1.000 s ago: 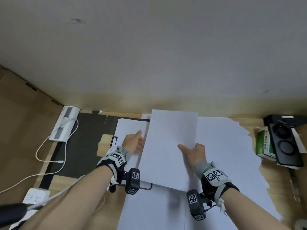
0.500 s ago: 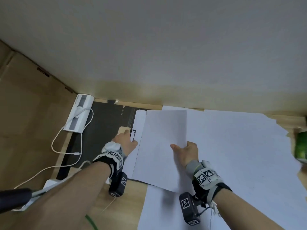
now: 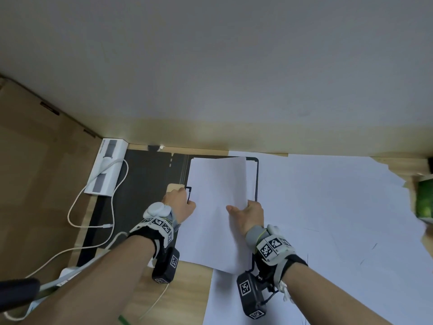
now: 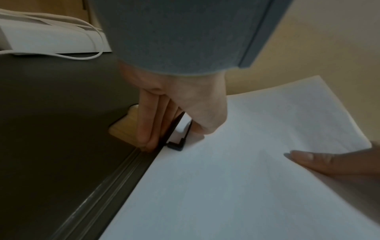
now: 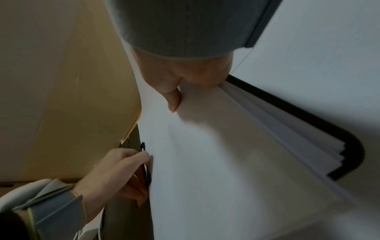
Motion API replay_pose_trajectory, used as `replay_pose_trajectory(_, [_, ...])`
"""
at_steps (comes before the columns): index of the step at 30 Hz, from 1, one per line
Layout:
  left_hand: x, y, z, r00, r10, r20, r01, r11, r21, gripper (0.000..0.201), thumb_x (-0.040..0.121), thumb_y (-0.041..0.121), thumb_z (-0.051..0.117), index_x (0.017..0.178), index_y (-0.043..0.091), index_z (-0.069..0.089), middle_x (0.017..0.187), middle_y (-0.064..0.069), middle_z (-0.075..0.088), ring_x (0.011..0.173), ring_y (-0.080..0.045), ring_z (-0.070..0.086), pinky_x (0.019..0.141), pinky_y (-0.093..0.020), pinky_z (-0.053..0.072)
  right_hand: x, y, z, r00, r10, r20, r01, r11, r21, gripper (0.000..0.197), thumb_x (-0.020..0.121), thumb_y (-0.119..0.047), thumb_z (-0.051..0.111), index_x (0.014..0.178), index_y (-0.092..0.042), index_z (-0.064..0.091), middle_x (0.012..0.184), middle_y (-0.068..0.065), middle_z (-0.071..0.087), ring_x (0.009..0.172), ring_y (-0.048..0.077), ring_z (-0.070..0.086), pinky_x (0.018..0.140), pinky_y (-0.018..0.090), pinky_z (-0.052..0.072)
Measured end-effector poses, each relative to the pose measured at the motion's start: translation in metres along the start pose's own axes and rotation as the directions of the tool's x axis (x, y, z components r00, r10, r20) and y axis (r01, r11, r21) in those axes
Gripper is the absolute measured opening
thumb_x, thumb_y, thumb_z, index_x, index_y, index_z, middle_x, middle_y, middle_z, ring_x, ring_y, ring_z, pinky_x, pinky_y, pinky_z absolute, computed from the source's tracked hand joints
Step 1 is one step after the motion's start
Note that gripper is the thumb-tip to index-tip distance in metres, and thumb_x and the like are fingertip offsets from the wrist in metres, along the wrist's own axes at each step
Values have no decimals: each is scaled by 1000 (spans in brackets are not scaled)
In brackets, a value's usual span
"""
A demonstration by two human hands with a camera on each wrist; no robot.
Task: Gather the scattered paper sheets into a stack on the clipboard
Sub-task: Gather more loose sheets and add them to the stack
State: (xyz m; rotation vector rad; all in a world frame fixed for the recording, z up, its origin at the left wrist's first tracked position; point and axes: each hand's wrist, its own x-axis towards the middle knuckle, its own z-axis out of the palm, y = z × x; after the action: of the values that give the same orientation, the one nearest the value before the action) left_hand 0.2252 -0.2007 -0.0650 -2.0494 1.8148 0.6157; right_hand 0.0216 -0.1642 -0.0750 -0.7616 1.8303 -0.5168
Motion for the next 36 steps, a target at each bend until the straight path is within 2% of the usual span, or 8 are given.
replay_pose_trajectory(8, [3, 0, 9, 998, -57, 32, 59, 996, -67, 35, 83, 43, 46, 103, 14, 46, 81, -4, 63, 68, -24, 60, 59, -29, 50, 7, 12, -24, 995, 17, 98, -27, 995, 100, 17, 71, -28, 76, 77, -14, 69, 77, 1, 73, 71, 22, 69, 74, 40, 60])
replay_pose_trajectory(13, [-9, 28, -3, 971, -145, -193, 121, 984, -128, 37, 81, 42, 53, 102, 16, 39, 91, -3, 54, 70, -26, 58, 61, -33, 49, 11, 19, -80, 998, 52, 41, -60, 971, 233, 4, 84, -8, 72, 85, -10, 70, 79, 11, 71, 62, 19, 64, 65, 30, 58])
replay_pose_trajectory(21, [-22, 170, -6, 979, 120, -165, -166, 937, -307, 12, 82, 30, 48, 92, 24, 45, 88, 6, 58, 78, -21, 60, 68, -32, 46, 20, 69, -195, 979, 104, -173, -58, 967, 249, 5, 84, -9, 71, 85, -14, 72, 80, 8, 72, 64, 20, 67, 73, 37, 60])
replay_pose_trajectory(25, [-37, 236, 12, 946, 296, -136, -325, 861, -391, 31, 86, 21, 50, 116, 19, 56, 120, 2, 57, 110, -20, 55, 90, -32, 45, 32, 97, -229, 952, 135, -276, -68, 969, 239, 14, 79, -14, 72, 86, -26, 69, 87, -1, 72, 82, 27, 71, 83, 50, 57])
replay_pose_trajectory(27, [-37, 254, 28, 911, 412, -14, -394, 860, -325, 50, 92, 23, 47, 141, 19, 40, 150, -3, 35, 139, -23, 32, 112, -32, 31, 38, 103, -235, 951, 151, -268, -83, 965, 250, 18, 79, -15, 72, 93, -26, 67, 92, -3, 69, 89, 27, 69, 87, 49, 56])
replay_pose_trajectory(30, [-38, 261, 45, 893, 440, 93, -406, 878, -252, 65, 94, 21, 40, 153, 20, 13, 162, 0, 2, 149, -18, 3, 122, -32, 11, 46, 103, -230, 968, 155, -198, -106, 965, 239, 27, 74, -26, 70, 101, -27, 66, 92, -3, 71, 89, 26, 70, 89, 48, 56])
replay_pose_trajectory(33, [-41, 258, 53, 886, 460, 53, -434, 865, -254, 75, 89, 14, 39, 153, 22, 2, 162, 2, -3, 149, -16, 0, 122, -32, 11, 50, 96, -214, 984, 129, -121, -105, 976, 192, 31, 67, -40, 73, 95, -28, 65, 85, -1, 72, 84, 25, 70, 86, 44, 57])
replay_pose_trajectory(36, [-40, 255, 55, 882, 467, 68, -425, 849, -313, 79, 86, 10, 38, 153, 24, -2, 161, 4, -1, 149, -14, 1, 122, -31, 12, 50, 83, -200, 989, 108, -101, -98, 990, 102, 29, 70, -37, 73, 63, -22, 50, 61, -2, 54, 57, 22, 49, 60, 31, 45])
